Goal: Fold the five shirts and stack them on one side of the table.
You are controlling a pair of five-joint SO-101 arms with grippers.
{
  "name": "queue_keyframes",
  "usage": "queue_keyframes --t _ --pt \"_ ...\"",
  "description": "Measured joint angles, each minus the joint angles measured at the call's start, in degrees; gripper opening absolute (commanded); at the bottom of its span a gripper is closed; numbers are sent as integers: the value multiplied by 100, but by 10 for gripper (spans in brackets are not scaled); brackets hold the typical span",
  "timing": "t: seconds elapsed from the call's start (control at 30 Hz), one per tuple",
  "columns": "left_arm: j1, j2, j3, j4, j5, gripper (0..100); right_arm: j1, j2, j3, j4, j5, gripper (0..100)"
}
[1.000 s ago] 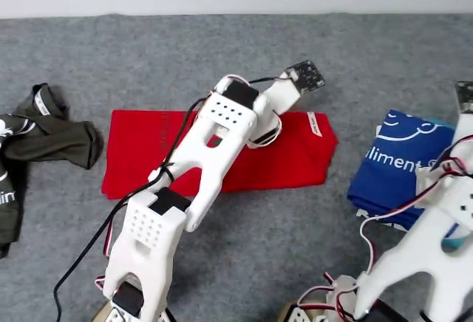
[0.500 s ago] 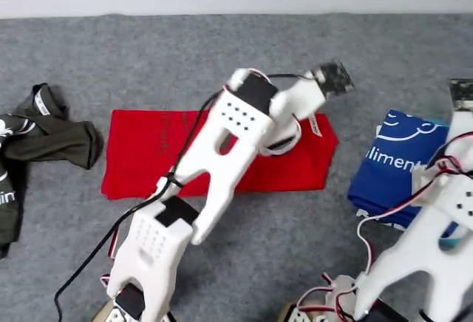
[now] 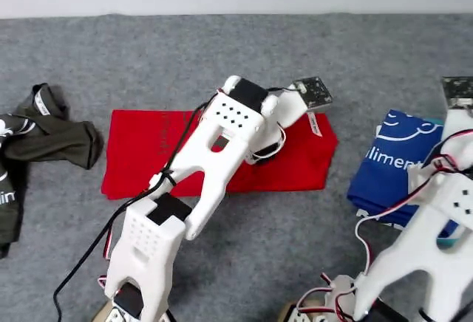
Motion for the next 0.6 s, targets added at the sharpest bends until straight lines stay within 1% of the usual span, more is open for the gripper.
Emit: queue_keyframes --t 0.4,0.53,0.6 --pt "53 18 123 0 9 160 0 0 18 0 0 15" --pt "-18 431 123 -70 9 155 0 0 18 0 0 15" --pt "-44 624 123 -123 9 134 0 0 18 0 0 15"
